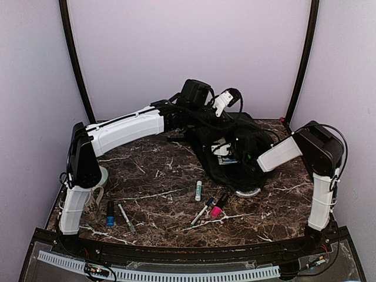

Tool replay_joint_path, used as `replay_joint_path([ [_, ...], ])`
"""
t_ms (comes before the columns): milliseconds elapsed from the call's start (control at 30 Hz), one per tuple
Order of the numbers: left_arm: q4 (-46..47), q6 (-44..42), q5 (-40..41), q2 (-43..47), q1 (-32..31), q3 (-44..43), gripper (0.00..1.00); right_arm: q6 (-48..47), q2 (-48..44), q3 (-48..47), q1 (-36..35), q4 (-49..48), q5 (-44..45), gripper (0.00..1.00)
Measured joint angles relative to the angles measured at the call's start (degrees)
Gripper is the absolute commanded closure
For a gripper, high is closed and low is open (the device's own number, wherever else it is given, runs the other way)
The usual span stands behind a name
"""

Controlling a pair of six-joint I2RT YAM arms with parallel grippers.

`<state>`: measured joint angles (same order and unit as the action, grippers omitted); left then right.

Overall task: Pack the student bag
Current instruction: Place the stationery in the student bag, then zip the student bag at the center of the board.

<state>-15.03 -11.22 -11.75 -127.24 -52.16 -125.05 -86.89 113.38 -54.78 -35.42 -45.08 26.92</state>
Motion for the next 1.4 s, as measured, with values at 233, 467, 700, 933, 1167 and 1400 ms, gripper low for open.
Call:
replay_joint_path([
  [233,1.5,0.1,-0.4,0.7,-0.2,2.7,1.00,3.8,-2.7,2.5,0.0,5.6,-0.3,0.36],
  [467,4.7,0.2,-0.4,1.8,-0.2,6.2,1.00,12.8,-15.6,4.7,-0.9,21.5,-2.4,0.30],
  [700,7.6,1.4,-0.7,2.7,-0.3,10.4,1.00,22.8,-31.0,9.1,-3.4,39.8,-8.7,0.28],
  [933,11.2,3.4,-2.3,3.2,-0.7,15.4,1.00,32.6,-46.9,14.2,-3.3,61.3,-19.2,0.28],
  [1167,15.5,4.9,-4.7,3.4,-0.9,19.9,1.00,38.4,-55.3,13.9,9.1,77.6,-33.3,0.29],
  [1400,22.9,5.2,-5.6,3.2,-3.1,28.9,1.00,41.4,-53.9,3.1,21.9,87.4,-46.8,0.30],
])
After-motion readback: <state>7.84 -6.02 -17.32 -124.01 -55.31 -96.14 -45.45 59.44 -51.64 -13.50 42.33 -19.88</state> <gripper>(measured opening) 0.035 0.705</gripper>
